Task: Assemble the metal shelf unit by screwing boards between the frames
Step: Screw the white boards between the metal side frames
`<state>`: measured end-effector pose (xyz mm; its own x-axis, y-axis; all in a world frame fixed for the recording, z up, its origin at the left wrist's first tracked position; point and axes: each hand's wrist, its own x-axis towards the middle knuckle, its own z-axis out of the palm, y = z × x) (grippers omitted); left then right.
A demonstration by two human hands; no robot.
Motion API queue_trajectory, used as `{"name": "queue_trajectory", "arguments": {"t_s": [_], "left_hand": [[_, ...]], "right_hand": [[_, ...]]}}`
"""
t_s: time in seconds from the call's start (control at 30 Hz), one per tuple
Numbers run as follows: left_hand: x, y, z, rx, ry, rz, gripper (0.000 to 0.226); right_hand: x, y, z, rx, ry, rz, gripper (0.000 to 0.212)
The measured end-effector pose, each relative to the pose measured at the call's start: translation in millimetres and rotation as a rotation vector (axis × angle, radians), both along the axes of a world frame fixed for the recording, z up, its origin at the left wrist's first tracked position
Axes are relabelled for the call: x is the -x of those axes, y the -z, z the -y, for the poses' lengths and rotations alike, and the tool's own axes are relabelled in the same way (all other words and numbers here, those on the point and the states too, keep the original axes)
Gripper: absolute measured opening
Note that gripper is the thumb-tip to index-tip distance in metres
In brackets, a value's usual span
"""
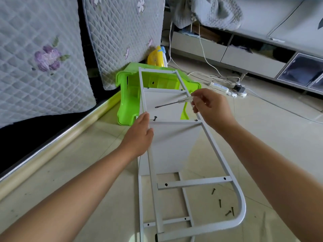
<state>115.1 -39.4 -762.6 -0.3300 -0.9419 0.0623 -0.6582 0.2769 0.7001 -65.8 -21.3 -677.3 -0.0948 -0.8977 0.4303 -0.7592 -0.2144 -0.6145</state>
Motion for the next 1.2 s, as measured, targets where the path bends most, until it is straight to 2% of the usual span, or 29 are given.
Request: {"name": "queue_trajectory", "arguments": {"t_s": [0.13, 0.23, 0.6, 0.93, 1.2], "left_hand": [[0.2, 0.2, -0.8, -0.016, 0.035, 0.047, 0.052], [0.1, -0.7, -1.7, -0.011, 0.021, 0.062, 0.052], [-1.1, -6.4, -3.5, 0.009, 0.017, 0.229, 0.053], [-1.0, -12.9, -6.0, 0.129, 0.011, 0.512, 0.054], [-0.3, -13.5, -6.4, 0.07, 0.023, 0.51, 0.055]], "right_hand": [[-7.7, -14.2, 3.6, 0.108, -0.078, -0.231, 0.018], [-13.5, -19.4, 4.6, 0.16, -0.169, -0.313, 0.022], [-20.8, -31.0, 7.7, 0.084, -0.209, -0.467, 0.018], [-23.8, -39.2, 14.5, -0.018, -0.236, -0.599, 0.022], [-46.1, -61.6, 26.8, -0.208, -0.201, -0.885, 0.029]]}}
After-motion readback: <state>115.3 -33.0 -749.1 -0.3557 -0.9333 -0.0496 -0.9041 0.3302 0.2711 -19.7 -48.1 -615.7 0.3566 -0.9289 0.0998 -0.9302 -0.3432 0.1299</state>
